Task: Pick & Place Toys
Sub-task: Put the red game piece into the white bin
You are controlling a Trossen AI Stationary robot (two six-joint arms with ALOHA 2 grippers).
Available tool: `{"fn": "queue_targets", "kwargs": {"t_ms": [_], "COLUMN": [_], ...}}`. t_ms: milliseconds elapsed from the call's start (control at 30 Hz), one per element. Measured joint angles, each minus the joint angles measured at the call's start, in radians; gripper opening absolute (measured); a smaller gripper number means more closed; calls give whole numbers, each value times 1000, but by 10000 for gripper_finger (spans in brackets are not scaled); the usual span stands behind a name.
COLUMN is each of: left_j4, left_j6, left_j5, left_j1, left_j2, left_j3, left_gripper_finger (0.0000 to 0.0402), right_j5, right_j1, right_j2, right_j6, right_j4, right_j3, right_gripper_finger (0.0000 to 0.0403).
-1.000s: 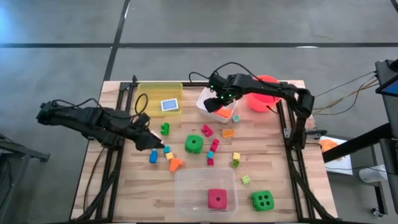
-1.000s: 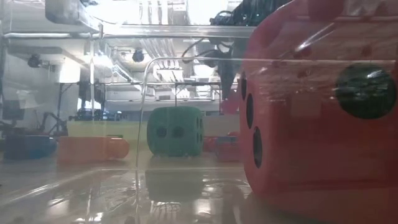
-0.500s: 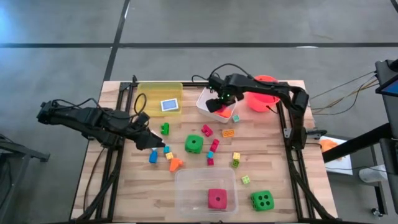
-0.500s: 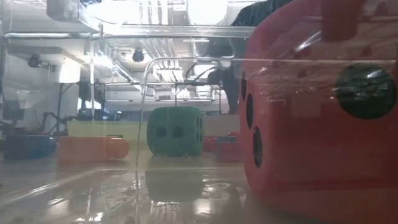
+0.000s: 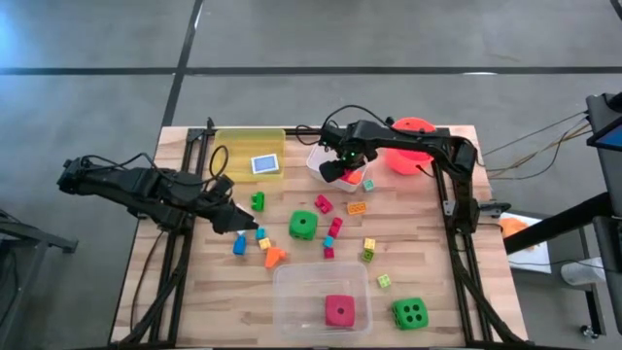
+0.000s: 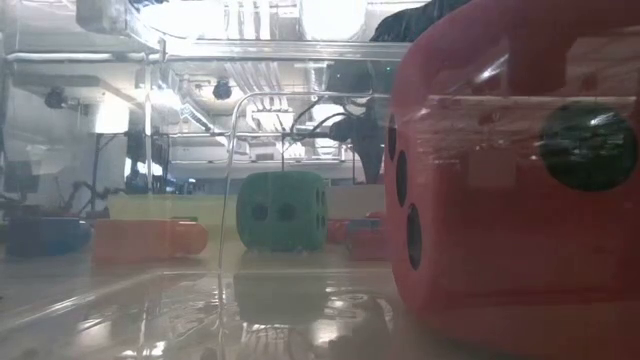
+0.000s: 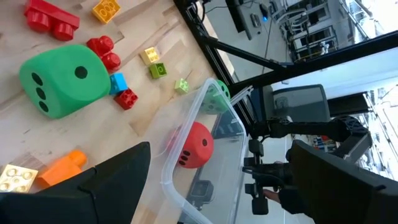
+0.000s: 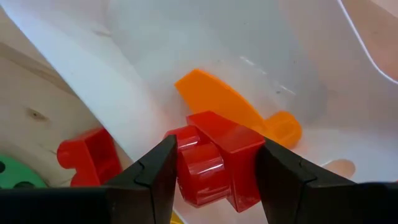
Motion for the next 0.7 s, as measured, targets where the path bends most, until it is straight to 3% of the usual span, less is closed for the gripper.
{"fn": "queue_targets", "kwargs": {"t_ms": [333,700], "left_j4": [0,0], "left_j6": [0,-3], "left_j5": [0,0], "left_j1": [0,0], "left_j2": [0,0], "left_j3": [0,0], "left_gripper_finger": [370,370], "right_j5": [-1,-8], "right_j1": [0,2], "right_j2": [11,8], "right_j6": [-13,-54], "right_j4": [-2,-5], "right_j3": [-8,-5], "right_gripper_finger": [225,234]}}
